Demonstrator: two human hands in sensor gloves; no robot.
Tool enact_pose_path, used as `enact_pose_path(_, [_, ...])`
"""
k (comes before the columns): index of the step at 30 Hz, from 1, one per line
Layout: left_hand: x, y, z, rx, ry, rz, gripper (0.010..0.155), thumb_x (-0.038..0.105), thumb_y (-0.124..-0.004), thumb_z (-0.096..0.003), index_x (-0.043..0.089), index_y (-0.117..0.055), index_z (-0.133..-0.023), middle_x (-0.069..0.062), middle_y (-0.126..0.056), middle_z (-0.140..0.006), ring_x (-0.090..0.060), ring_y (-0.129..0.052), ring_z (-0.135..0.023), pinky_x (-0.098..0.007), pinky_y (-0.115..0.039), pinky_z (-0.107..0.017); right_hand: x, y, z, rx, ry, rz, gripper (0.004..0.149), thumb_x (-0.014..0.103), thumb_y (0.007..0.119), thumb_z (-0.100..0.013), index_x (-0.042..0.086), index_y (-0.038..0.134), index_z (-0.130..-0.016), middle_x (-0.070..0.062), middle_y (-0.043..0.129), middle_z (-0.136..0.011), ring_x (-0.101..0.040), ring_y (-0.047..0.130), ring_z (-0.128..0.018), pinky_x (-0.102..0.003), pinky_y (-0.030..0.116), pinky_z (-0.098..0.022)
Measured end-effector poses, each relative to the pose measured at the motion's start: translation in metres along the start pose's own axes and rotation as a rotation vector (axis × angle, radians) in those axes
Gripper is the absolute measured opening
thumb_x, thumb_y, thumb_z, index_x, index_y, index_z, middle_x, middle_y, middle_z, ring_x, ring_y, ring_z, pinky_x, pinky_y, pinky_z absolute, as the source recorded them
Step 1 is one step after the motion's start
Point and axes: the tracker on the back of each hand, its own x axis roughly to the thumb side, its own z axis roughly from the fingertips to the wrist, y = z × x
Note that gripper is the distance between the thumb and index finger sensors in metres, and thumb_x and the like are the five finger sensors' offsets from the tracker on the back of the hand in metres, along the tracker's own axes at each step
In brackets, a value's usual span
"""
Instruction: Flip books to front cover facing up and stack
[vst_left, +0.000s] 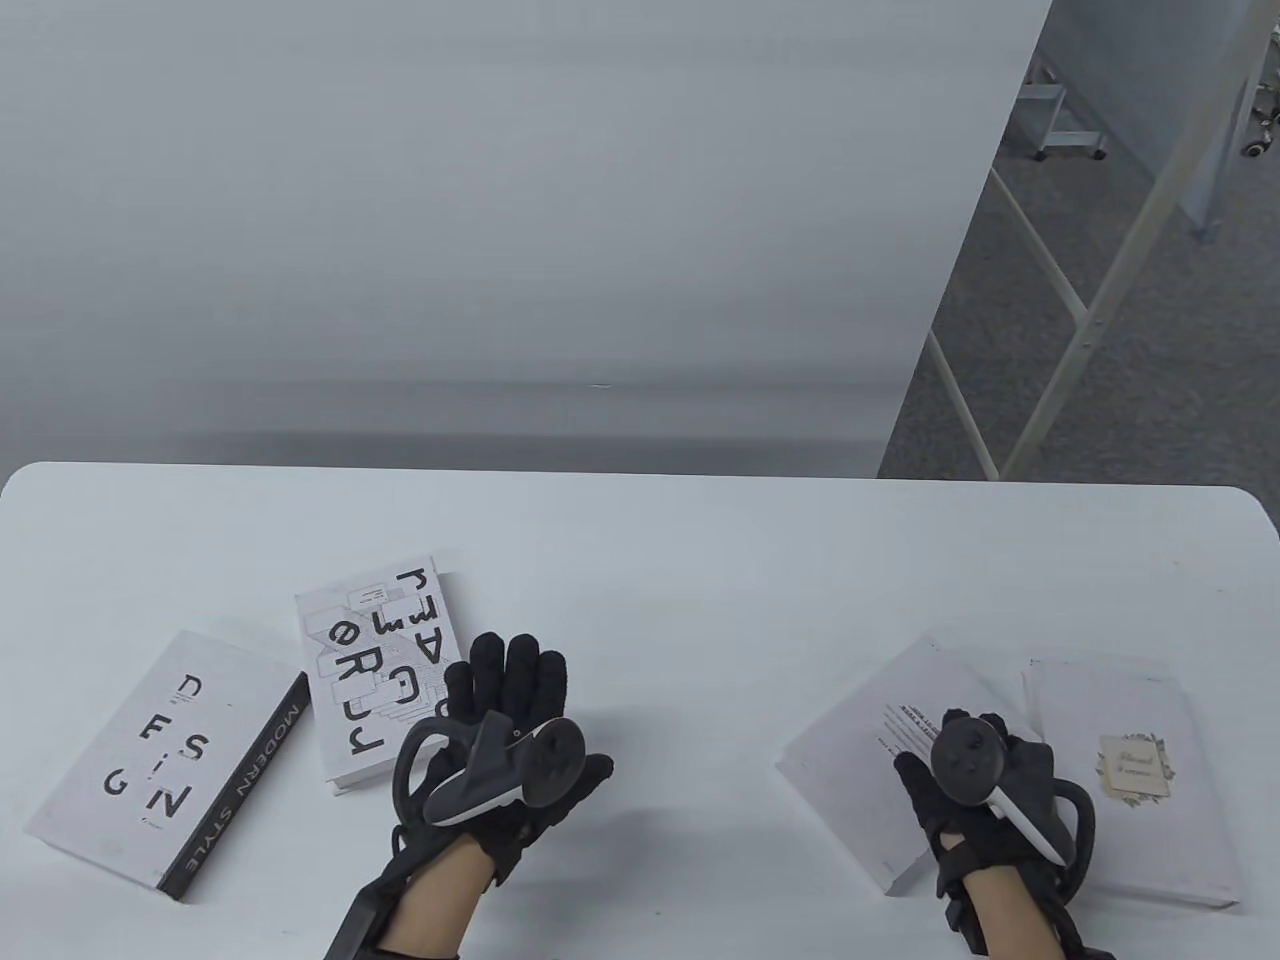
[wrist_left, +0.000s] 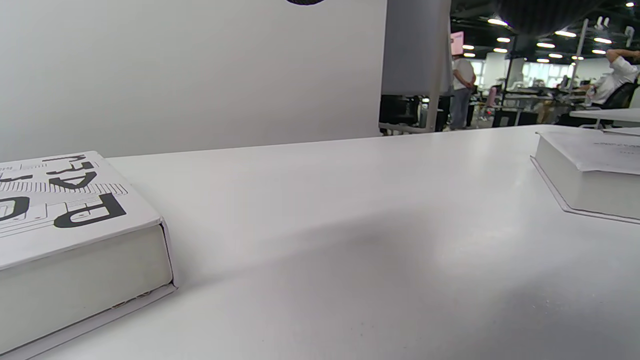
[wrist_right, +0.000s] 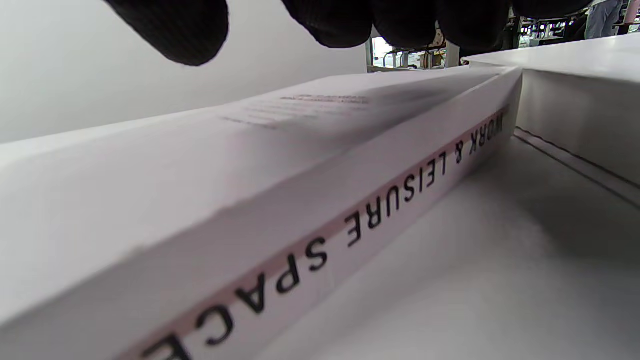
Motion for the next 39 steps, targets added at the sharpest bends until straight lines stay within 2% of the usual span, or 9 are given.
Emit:
enact_pose_path(6, [0.0, -0.002, 0.0, -0.012, -0.004, 0.006, 0.102, 0.075, -0.052, -0.048, -0.002, -0.028, -0.111, -0.034, -0.018, -0.11, -0.068, -0.018, -0.093, -0.073, -0.025, -0.065, -0.001, 0.009, -0.002, 0.053, 0.088, 0.08, 0.078, 0.058, 0.065, -0.057, 0.002, 0.048, -0.109, -0.04, 0.045, -0.108, -0.065, 0.054, -0.092, -0.074, 0.053, -0.06])
enact_pose_path(11, [-0.001, -0.003, 0.0, -0.019, -0.001, 0.017, 0.102, 0.074, -0.052, -0.0481, -0.002, -0.029, -0.111, -0.034, -0.018, -0.11, -0.068, -0.017, -0.094, -0.073, -0.024, -0.065, -0.003, 0.013, -0.004, 0.077, 0.07, 0.048, 0.077, 0.055, 0.066, -0.057, 0.002, 0.047, -0.109, -0.04, 0.041, -0.108, -0.066, 0.051, -0.092, -0.073, 0.053, -0.061])
enact_pose_path(19, [0.001, -0.003, -0.001, -0.025, -0.007, 0.011, 0.102, 0.074, -0.052, -0.048, -0.002, -0.029, -0.111, -0.033, -0.019, -0.11, -0.068, -0.018, -0.094, -0.073, -0.025, -0.065, 0.002, 0.014, -0.007, 0.122, -0.042, -0.009, 0.075, 0.051, 0.07, -0.055, 0.007, 0.045, -0.11, -0.035, 0.034, -0.112, -0.064, 0.043, -0.096, -0.074, 0.051, -0.063])
enact_pose_path(24, [0.002, -0.003, -0.001, -0.026, -0.012, 0.01, 0.102, 0.074, -0.052, -0.048, -0.002, -0.029, -0.111, -0.033, -0.019, -0.111, -0.067, -0.018, -0.094, -0.075, -0.028, -0.065, 0.013, 0.017, -0.008, 0.164, -0.158, -0.03, 0.073, 0.048, 0.071, -0.055, 0.01, 0.044, -0.11, -0.031, 0.03, -0.113, -0.062, 0.038, -0.098, -0.075, 0.048, -0.063])
enact_pose_path(39, [0.016, -0.014, -0.005, -0.072, -0.059, 0.049, 0.099, 0.074, -0.053, -0.0484, 0.001, -0.03, -0.111, -0.03, -0.022, -0.112, -0.065, -0.025, -0.097, -0.077, -0.038, -0.065, 0.092, 0.034, 0.005, 0.226, -0.452, 0.046, 0.072, 0.049, 0.069, -0.054, 0.015, 0.04, -0.111, -0.026, 0.027, -0.114, -0.058, 0.036, -0.1, -0.073, 0.047, -0.065])
